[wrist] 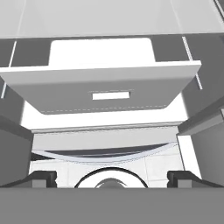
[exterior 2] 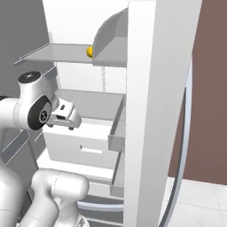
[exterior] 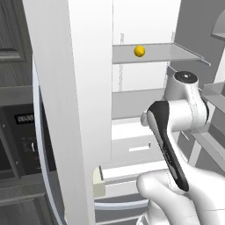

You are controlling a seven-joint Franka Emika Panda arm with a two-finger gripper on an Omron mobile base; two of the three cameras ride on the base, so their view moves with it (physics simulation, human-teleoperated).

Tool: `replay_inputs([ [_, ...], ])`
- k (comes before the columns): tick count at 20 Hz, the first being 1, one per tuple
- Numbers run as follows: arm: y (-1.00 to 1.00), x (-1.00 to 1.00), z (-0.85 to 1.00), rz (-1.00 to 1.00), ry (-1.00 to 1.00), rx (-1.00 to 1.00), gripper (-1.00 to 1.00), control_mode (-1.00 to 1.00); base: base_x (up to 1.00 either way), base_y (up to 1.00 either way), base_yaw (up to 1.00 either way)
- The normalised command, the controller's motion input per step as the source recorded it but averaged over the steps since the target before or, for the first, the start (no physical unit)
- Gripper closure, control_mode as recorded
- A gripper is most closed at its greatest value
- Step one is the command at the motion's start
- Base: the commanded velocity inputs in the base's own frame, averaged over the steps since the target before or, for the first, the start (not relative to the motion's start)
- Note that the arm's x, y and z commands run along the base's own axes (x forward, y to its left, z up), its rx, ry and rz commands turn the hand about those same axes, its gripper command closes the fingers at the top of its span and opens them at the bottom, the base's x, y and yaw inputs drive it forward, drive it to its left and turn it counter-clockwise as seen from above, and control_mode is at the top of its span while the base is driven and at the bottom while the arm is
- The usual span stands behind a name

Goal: Retrieve a lemon from the fridge and place it on the cutting board with the fish.

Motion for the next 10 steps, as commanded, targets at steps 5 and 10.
replay_inputs([
  [5, 0.0, -0.08, 0.11, 0.0, -0.13, 0.0, -1.0, -1.0, 0.0, 0.0, 0.0],
  [10, 0.0, -0.02, 0.5, 0.0, -0.24, -0.11, -1.0, -1.0, 0.0, 0.0, 0.0],
])
